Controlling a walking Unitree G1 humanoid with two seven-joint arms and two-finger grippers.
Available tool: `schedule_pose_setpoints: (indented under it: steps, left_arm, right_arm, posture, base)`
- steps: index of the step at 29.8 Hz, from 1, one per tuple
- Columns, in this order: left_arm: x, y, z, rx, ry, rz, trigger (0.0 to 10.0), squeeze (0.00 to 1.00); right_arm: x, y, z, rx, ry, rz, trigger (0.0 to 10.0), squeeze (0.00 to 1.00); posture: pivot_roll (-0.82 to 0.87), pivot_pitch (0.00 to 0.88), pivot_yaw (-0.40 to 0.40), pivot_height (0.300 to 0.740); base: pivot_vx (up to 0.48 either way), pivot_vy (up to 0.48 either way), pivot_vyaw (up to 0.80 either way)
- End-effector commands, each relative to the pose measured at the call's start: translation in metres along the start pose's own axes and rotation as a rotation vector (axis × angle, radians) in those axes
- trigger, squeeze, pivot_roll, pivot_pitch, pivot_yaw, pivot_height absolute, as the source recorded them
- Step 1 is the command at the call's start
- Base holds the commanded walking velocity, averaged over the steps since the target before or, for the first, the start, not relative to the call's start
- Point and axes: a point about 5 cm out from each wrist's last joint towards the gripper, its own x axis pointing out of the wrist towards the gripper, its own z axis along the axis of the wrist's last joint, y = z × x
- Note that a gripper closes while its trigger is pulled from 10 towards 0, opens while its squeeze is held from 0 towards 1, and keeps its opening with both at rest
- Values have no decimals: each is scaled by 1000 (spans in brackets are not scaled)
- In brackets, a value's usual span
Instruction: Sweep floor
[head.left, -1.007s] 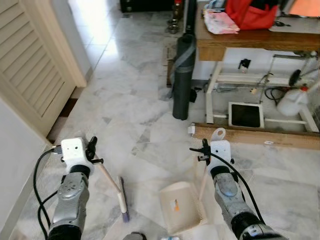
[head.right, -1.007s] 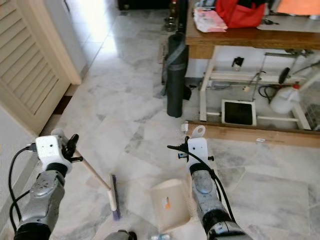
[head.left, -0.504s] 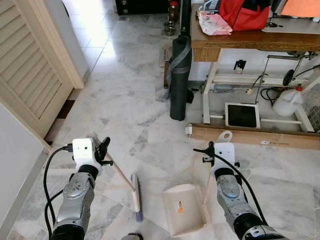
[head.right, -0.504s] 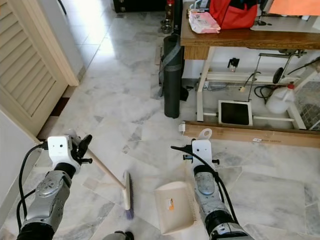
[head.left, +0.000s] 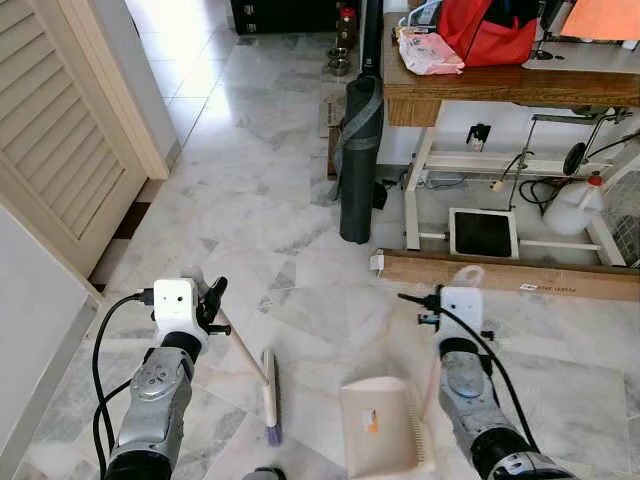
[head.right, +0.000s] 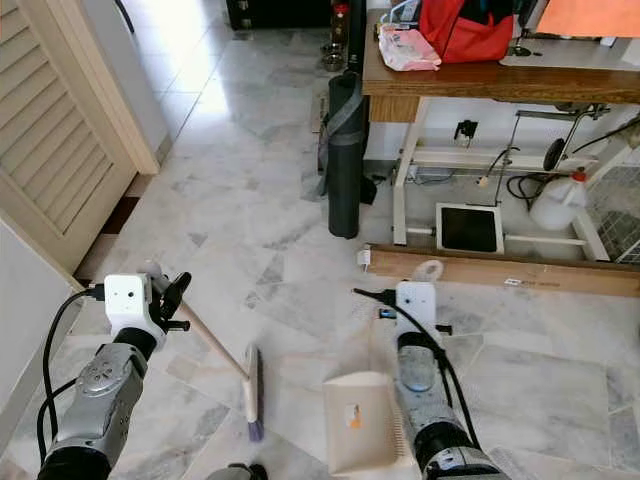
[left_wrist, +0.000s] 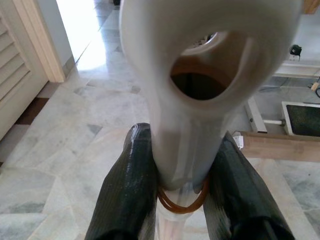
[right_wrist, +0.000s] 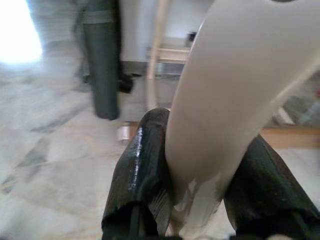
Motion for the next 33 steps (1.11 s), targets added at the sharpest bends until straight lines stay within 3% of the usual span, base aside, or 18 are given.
schedule_pose_setpoints:
  steps: [1,19,27,33]
  left_arm:
    - [-4,2,-5,26,12,1,10000,0]
    - [-1,-4,-3,94,-27,-39,10000,0]
    - [2,-6,-4,117,-10,-91,10000,0]
    - [4,-11,-2,118,-2,-153,10000,0]
  right_arm:
    - [-1,-12,-5,-18,14,-48,10000,0]
    - [-2,-14,-6,-14,1,-22,10000,0]
    - [-2,-10,-10,-105,21,95,10000,0]
    - [-3,-1,-13,-98,63,192,10000,0]
  posture:
    - [120,69,45,740]
    - [113,35,39,740]
    - [101,35,35,740]
    - [105,36,30,740]
  base:
    - [0,0,0]
    - [0,0,0]
    - [0,0,0]
    - [0,0,0]
